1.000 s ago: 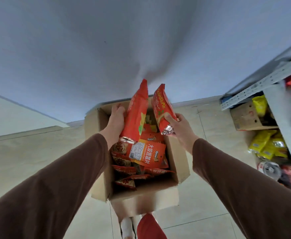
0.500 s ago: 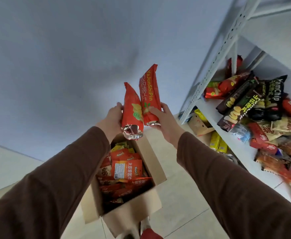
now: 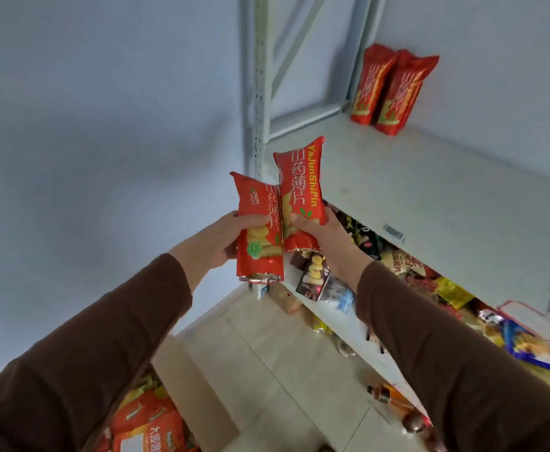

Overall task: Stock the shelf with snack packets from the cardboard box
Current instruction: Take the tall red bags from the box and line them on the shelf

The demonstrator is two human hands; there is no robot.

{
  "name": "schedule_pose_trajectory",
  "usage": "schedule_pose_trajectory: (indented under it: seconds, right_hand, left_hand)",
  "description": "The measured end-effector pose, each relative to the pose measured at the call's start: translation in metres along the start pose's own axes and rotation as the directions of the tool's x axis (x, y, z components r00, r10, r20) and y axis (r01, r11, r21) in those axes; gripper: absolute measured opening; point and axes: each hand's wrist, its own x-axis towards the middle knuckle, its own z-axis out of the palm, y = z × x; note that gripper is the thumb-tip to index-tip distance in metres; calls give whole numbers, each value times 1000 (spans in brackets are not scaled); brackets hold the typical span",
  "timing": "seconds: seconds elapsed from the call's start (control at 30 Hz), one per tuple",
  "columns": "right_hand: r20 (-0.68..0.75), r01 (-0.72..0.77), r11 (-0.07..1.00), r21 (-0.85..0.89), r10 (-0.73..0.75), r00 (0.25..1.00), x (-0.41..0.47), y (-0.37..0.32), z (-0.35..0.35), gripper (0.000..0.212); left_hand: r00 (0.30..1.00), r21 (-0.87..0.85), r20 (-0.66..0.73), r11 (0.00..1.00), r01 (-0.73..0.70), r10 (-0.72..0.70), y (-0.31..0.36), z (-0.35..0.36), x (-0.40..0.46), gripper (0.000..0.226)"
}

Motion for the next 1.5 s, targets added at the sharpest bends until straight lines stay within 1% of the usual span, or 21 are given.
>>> schedule_pose_trajectory:
  seconds: [0.07, 0.1, 0.2, 0.27, 0.3, 0.33, 0.37, 0.43, 0.5, 0.6, 0.67, 0.8, 0.87, 1.0, 1.17, 1.23, 1.33, 1.43, 1.5]
  right_hand:
    - [-35, 26, 1000, -16, -27, 999, 22, -24, -51, 67]
    - [-46, 35, 999, -16, -36, 998, 32, -36, -73, 64]
    - [-104, 76, 996, 41, -72, 992, 67, -67, -127, 59]
    - [-152, 112, 992, 53, -103, 983, 89, -85, -150, 62]
    - [-185, 125, 991, 51, -113, 976, 103, -94, -160, 66]
    - [-220, 133, 990, 50, -119, 968, 112, -99, -165, 69]
    - [-254, 143, 988, 49, -127, 959, 122, -103, -170, 68]
    - [-325, 166, 985, 53, -141, 935, 151, -110, -187, 58]
    - [-377, 167, 985, 33, -142, 915, 179, -117, -201, 53]
    - [-434, 154, 986, -57, -163, 886, 222, -122, -216, 50]
    - [-489, 156, 980, -121, -196, 850, 253, -123, -223, 48]
    - [-578, 147, 974, -175, -223, 785, 301, -120, -229, 47]
    - [-617, 130, 976, -174, -210, 758, 319, -115, -232, 47]
    - [-657, 130, 975, -181, -218, 722, 350, -110, -240, 49]
    - [-660, 116, 951, -287, -284, 695, 379, -113, -241, 51]
    - [-657, 119, 941, -316, -308, 688, 385, -113, -240, 54]
    - [-663, 132, 947, -293, -300, 686, 389, -114, -239, 54]
    - [-673, 118, 941, -316, -310, 672, 393, -115, -241, 51]
    - [-679, 97, 935, -342, -317, 662, 395, -117, -243, 54]
  left_hand:
    - [999, -104, 36, 995, -2, 5, 28, 35, 41, 41]
    - [998, -164, 60, 986, -3, 13, 41, 53, 57, 40]
    - [991, -313, 121, 949, -24, 65, 79, 104, 108, 45]
    - [984, -347, 144, 936, -48, 104, 101, 132, 138, 62]
    - [980, -332, 155, 941, -66, 124, 114, 144, 155, 68]
    - [978, -316, 157, 945, -84, 140, 124, 151, 166, 69]
    - [975, -300, 158, 949, -102, 155, 133, 156, 177, 64]
    - [971, -264, 150, 954, -141, 185, 157, 158, 214, 50]
    - [961, -208, 117, 953, -221, 249, 181, 151, 255, 46]
    - [929, -57, 103, 935, -350, 354, 213, 140, 314, 51]
    - [907, 65, 114, 908, -415, 406, 232, 133, 353, 58]
    - [870, 149, 157, 859, -490, 468, 262, 127, 418, 54]
    - [849, 186, 183, 830, -526, 496, 275, 129, 439, 58]
    - [835, 244, 265, 804, -543, 483, 286, 128, 481, 63]
    - [828, 246, 316, 803, -543, 463, 286, 120, 514, 72]
    - [826, 252, 319, 799, -546, 464, 283, 118, 521, 69]
    - [825, 264, 305, 790, -554, 476, 281, 116, 534, 64]
    - [826, 279, 312, 786, -552, 469, 284, 117, 539, 59]
    - [824, 284, 328, 784, -552, 462, 285, 118, 541, 56]
